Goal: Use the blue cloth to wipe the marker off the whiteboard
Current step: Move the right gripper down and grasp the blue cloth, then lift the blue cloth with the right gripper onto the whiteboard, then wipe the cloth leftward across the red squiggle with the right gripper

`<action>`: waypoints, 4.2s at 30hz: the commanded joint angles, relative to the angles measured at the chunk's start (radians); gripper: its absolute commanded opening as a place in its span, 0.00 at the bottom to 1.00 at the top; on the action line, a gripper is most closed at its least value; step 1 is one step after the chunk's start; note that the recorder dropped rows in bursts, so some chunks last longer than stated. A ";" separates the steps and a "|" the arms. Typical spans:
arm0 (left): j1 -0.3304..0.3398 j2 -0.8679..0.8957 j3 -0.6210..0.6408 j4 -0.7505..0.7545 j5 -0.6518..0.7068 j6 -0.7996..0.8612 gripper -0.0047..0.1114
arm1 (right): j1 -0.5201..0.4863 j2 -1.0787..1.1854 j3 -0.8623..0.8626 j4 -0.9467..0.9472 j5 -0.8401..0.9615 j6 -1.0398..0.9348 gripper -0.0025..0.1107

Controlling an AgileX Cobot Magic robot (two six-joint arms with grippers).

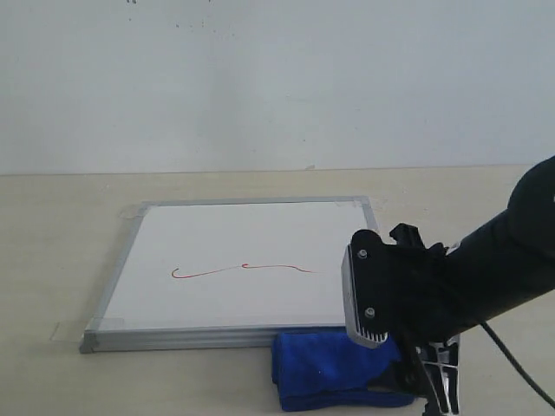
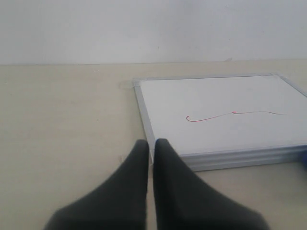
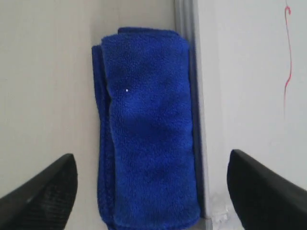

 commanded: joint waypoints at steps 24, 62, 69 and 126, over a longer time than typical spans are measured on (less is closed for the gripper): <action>-0.005 -0.003 0.003 -0.006 -0.010 0.002 0.07 | 0.013 0.204 -0.005 0.131 -0.134 -0.173 0.72; -0.005 -0.003 0.003 -0.006 -0.010 0.002 0.07 | 0.112 0.040 -0.077 0.110 -0.183 0.415 0.02; -0.005 -0.003 0.003 -0.006 -0.010 0.002 0.07 | 0.112 -0.074 -0.176 -0.200 -0.173 0.873 0.02; -0.005 -0.003 0.003 -0.006 -0.010 0.002 0.07 | 0.056 0.610 -0.653 -0.760 0.064 1.537 0.02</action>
